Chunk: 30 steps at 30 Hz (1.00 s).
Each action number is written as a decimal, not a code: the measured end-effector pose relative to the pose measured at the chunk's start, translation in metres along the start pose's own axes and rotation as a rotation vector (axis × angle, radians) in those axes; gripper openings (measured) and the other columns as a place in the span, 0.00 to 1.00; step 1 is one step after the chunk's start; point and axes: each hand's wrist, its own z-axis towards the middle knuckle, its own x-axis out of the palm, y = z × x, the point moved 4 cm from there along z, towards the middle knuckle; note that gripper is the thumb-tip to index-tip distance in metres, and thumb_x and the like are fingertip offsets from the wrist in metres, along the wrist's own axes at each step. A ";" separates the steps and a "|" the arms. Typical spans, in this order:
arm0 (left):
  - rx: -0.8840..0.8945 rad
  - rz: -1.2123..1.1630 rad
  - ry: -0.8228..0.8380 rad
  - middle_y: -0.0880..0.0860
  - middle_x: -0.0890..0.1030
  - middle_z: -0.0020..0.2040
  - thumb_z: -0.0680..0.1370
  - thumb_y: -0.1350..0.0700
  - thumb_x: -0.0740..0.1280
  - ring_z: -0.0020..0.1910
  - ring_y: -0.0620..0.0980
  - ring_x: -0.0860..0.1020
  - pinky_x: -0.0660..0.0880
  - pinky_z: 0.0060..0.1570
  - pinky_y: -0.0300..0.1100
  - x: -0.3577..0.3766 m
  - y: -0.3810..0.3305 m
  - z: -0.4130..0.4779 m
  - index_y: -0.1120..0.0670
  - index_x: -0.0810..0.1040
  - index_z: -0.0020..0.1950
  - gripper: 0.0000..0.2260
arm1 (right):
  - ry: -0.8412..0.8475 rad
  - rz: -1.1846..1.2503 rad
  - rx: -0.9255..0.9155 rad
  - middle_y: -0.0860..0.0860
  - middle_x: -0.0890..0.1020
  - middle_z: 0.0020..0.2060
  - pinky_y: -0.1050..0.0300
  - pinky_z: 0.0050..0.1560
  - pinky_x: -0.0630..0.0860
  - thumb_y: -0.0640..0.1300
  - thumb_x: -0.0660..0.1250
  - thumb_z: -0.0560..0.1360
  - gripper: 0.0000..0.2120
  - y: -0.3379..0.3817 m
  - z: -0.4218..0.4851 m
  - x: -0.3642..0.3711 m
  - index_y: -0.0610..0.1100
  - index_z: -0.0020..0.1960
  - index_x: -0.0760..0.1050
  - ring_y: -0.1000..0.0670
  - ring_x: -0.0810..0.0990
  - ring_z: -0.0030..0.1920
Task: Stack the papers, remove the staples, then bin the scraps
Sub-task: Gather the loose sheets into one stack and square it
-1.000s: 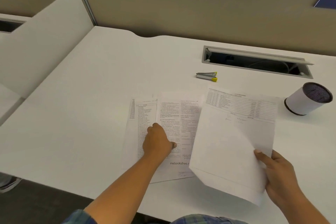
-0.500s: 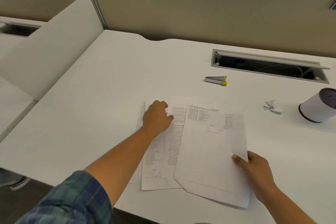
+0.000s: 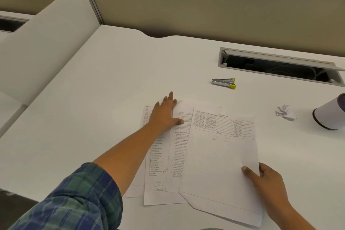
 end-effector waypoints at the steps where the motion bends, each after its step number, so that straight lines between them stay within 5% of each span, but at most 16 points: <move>1: 0.026 0.025 -0.006 0.49 0.59 0.80 0.72 0.45 0.75 0.80 0.50 0.50 0.41 0.77 0.50 0.001 0.001 0.001 0.54 0.45 0.81 0.50 | 0.002 0.004 0.001 0.51 0.87 0.38 0.53 0.37 0.79 0.43 0.73 0.72 0.02 0.001 -0.001 0.000 0.47 0.45 0.82 0.47 0.86 0.38; 4: 0.051 0.055 -0.014 0.50 0.59 0.80 0.73 0.45 0.74 0.80 0.51 0.51 0.41 0.77 0.50 0.005 0.001 0.003 0.53 0.53 0.80 0.43 | 0.006 0.010 0.010 0.52 0.87 0.38 0.56 0.34 0.77 0.43 0.73 0.72 0.02 0.002 0.000 0.000 0.47 0.45 0.82 0.49 0.86 0.37; 7: 0.007 -0.124 -0.136 0.53 0.73 0.73 0.73 0.53 0.76 0.76 0.55 0.64 0.55 0.76 0.49 0.005 -0.006 -0.002 0.49 0.56 0.80 0.41 | 0.006 0.010 0.015 0.52 0.87 0.38 0.56 0.35 0.77 0.43 0.73 0.72 0.03 0.003 0.001 0.001 0.47 0.46 0.82 0.49 0.86 0.37; 11: -0.081 -0.634 -0.211 0.57 0.85 0.55 0.73 0.55 0.76 0.52 0.51 0.83 0.78 0.56 0.40 0.002 -0.023 -0.019 0.52 0.63 0.77 0.35 | 0.020 0.030 0.039 0.51 0.88 0.39 0.50 0.41 0.82 0.43 0.73 0.72 0.04 -0.001 0.005 0.000 0.47 0.47 0.83 0.46 0.86 0.38; 13: -0.121 -0.750 -0.138 0.51 0.85 0.55 0.75 0.52 0.74 0.51 0.46 0.83 0.78 0.50 0.37 0.001 -0.030 -0.035 0.52 0.70 0.72 0.27 | 0.029 0.059 0.050 0.51 0.88 0.39 0.44 0.45 0.83 0.43 0.73 0.72 0.04 -0.003 0.006 -0.001 0.47 0.48 0.83 0.45 0.87 0.40; 17: -0.184 -0.798 0.023 0.42 0.83 0.59 0.77 0.49 0.71 0.58 0.42 0.81 0.78 0.57 0.42 0.021 -0.024 -0.081 0.44 0.79 0.61 0.13 | 0.053 0.157 0.083 0.48 0.88 0.41 0.40 0.49 0.82 0.42 0.71 0.74 0.04 0.000 0.005 0.000 0.45 0.48 0.83 0.42 0.86 0.42; 24: -0.245 -0.857 -0.026 0.43 0.81 0.61 0.80 0.59 0.67 0.58 0.42 0.80 0.79 0.58 0.44 0.056 -0.027 -0.133 0.46 0.73 0.69 0.19 | 0.144 0.221 0.081 0.47 0.88 0.44 0.40 0.50 0.82 0.41 0.70 0.75 0.06 0.013 -0.009 0.020 0.44 0.51 0.83 0.41 0.86 0.44; 30: -0.201 -1.012 -0.034 0.48 0.84 0.58 0.79 0.63 0.67 0.56 0.50 0.83 0.80 0.57 0.54 0.038 -0.037 -0.142 0.49 0.78 0.64 0.15 | 0.120 0.177 -0.041 0.50 0.85 0.52 0.48 0.49 0.79 0.45 0.71 0.74 0.14 0.033 -0.013 0.002 0.47 0.59 0.78 0.46 0.84 0.51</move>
